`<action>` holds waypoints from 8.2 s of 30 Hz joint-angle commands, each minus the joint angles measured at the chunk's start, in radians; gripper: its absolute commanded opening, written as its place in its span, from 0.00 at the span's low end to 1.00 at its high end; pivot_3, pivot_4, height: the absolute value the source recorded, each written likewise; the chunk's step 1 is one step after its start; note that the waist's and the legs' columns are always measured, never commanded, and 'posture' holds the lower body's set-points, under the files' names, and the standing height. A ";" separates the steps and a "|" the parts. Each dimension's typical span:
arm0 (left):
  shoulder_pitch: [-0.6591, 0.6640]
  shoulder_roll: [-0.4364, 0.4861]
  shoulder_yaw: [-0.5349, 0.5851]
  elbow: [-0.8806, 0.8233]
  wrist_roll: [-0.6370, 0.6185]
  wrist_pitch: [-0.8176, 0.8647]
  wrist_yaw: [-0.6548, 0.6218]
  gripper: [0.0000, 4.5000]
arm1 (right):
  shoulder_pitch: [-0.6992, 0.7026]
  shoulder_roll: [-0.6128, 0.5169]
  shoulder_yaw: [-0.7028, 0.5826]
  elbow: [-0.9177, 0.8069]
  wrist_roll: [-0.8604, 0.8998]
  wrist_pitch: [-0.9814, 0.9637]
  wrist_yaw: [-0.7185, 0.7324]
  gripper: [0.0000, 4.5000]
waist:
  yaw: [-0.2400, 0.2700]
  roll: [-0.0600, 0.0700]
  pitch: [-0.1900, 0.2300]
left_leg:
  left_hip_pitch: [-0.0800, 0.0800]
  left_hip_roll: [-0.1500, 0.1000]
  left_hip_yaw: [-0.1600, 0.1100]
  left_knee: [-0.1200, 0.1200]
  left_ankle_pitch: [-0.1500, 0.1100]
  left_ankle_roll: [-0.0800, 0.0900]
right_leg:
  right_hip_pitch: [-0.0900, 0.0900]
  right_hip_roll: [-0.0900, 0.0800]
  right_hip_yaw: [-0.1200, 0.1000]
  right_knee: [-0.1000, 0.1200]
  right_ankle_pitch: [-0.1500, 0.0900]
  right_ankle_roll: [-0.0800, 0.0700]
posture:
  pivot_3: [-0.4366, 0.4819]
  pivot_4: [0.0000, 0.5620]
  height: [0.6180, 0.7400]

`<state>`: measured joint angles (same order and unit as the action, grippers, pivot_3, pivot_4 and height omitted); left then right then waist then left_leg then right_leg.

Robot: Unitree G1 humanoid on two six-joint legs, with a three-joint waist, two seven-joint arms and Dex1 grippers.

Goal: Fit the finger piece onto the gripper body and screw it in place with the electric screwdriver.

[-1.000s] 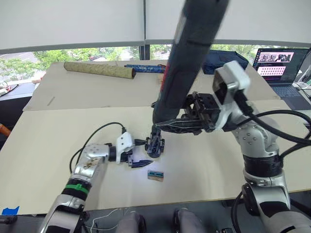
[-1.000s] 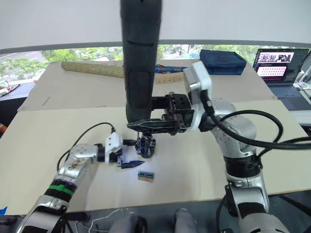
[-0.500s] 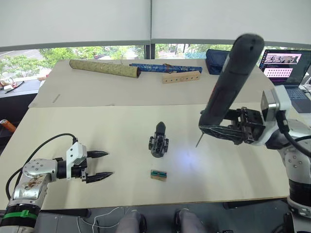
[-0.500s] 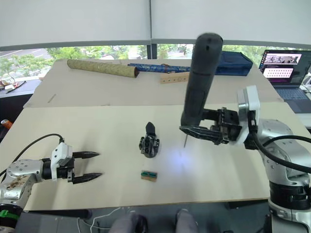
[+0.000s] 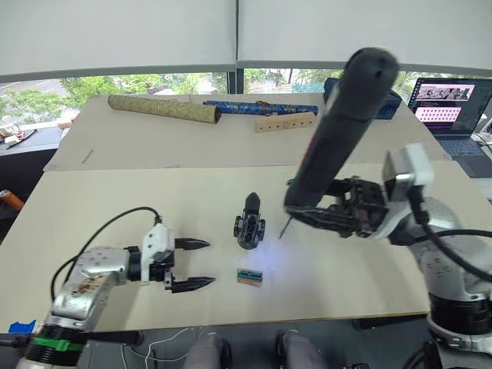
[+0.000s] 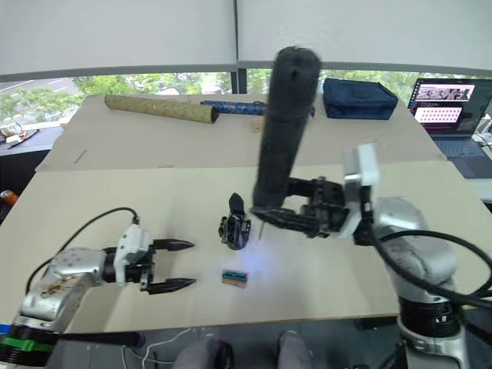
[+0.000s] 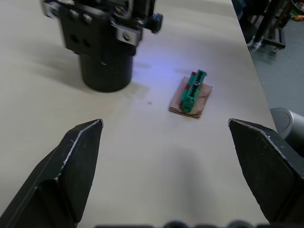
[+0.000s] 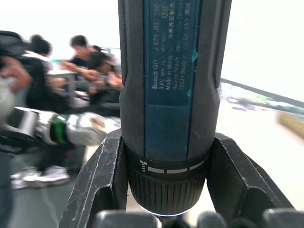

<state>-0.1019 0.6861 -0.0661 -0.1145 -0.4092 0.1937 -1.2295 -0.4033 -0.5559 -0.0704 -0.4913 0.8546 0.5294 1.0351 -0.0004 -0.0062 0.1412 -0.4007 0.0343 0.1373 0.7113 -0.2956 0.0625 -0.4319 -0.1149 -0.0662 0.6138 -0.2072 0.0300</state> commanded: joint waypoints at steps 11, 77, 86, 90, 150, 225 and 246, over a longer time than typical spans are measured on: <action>-0.034 -0.093 -0.185 0.027 0.162 -0.140 0.022 0.99 | 0.074 0.062 0.165 0.028 -0.165 -0.205 0.132 0.42 | 0.011 0.000 0.000 | 0.001 0.000 0.000 0.002 0.000 0.000 | 0.001 0.000 0.000 0.000 0.000 0.000 | 0.48 0.27 1.00; -0.050 -0.177 -0.254 0.139 0.235 -0.189 0.079 0.99 | 0.054 0.134 0.266 0.176 -0.316 -0.307 0.186 0.42 | 0.015 0.000 0.000 | 0.006 -0.001 -0.002 0.003 -0.001 0.002 | 0.008 -0.001 0.000 0.000 0.000 0.000 | 0.48 0.27 1.00; -0.045 -0.174 -0.252 0.132 0.233 -0.184 0.082 0.99 | 0.061 0.126 0.269 0.178 -0.322 -0.313 0.186 0.42 | 0.015 0.000 0.000 | 0.006 -0.001 -0.002 0.002 -0.001 0.002 | 0.008 -0.001 0.000 0.000 0.000 0.000 | 0.48 0.27 1.00; -0.047 -0.174 -0.251 0.135 0.233 -0.183 0.082 0.99 | 0.058 0.124 0.264 0.172 -0.314 -0.305 0.186 0.42 | 0.015 0.000 0.000 | 0.006 -0.001 -0.002 0.002 -0.001 0.002 | 0.008 -0.001 0.000 -0.001 0.000 0.000 | 0.48 0.27 1.00; -0.052 -0.187 -0.247 0.167 0.237 -0.197 0.091 0.99 | -0.002 0.096 0.236 0.168 -0.241 -0.253 0.196 0.42 | 0.016 0.000 0.000 | 0.006 -0.001 -0.003 0.002 -0.002 0.004 | 0.008 -0.003 -0.001 0.000 0.000 0.000 | 0.48 0.27 1.00; -0.050 -0.181 -0.245 0.151 0.238 -0.180 0.093 0.99 | 0.033 0.104 0.268 0.204 -0.298 -0.264 0.203 0.42 | 0.016 0.000 0.000 | 0.007 -0.002 -0.003 0.002 -0.002 0.004 | 0.009 -0.005 -0.002 0.000 0.000 0.000 | 0.48 0.27 1.00; -0.052 -0.179 -0.242 0.150 0.237 -0.179 0.093 0.99 | 0.035 0.078 0.301 0.211 -0.349 -0.241 0.168 0.42 | 0.015 0.001 0.000 | 0.008 -0.002 -0.002 0.002 -0.003 0.005 | 0.009 -0.006 -0.002 0.000 0.000 0.000 | 0.48 0.27 1.00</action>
<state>-0.1730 0.5051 -0.2866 0.0046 -0.1921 -0.0099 -1.1467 -0.3698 -0.4661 0.2259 -0.2662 0.5134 0.2748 1.2102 0.0149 -0.0056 0.1408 -0.3929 0.0326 0.1348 0.7133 -0.2983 0.0673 -0.4225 -0.1208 -0.0682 0.6133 -0.2072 0.0300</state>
